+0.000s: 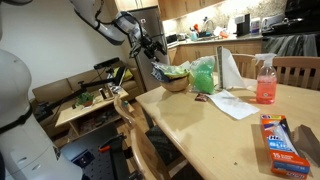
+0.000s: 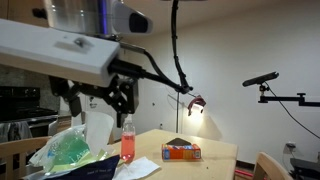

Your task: Put the ziplock bag in the bowl

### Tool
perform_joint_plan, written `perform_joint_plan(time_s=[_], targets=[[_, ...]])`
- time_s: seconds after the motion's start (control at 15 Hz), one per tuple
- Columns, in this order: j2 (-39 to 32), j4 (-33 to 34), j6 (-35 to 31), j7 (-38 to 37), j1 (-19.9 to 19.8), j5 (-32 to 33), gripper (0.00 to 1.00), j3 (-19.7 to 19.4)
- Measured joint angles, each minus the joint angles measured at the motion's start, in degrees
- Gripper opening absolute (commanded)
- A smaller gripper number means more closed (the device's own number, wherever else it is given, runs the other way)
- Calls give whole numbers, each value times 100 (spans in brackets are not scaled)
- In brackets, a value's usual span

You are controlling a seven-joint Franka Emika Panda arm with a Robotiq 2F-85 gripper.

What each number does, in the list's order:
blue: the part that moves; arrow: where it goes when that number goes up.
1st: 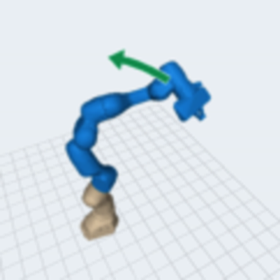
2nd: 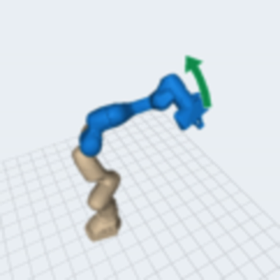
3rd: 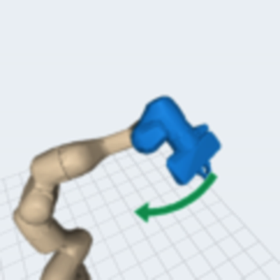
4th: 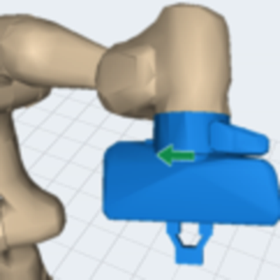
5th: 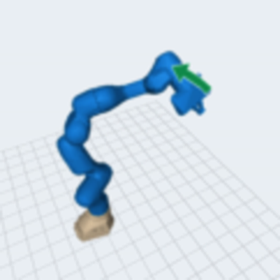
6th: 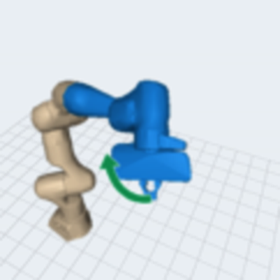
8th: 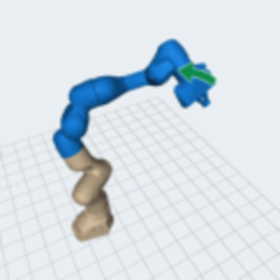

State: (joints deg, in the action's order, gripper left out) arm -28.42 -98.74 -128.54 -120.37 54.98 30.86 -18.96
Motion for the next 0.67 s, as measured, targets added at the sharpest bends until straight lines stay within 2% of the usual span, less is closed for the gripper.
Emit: perform_joint_plan(time_s=[0.47,0.6,0.67], targets=[[1294,-2235,-363,-3151,833,2378,100,-1197],[1457,-2451,-515,-2882,1076,2427,100,-1760],[1464,-2451,-515,-2872,1017,2427,100,-1721]])
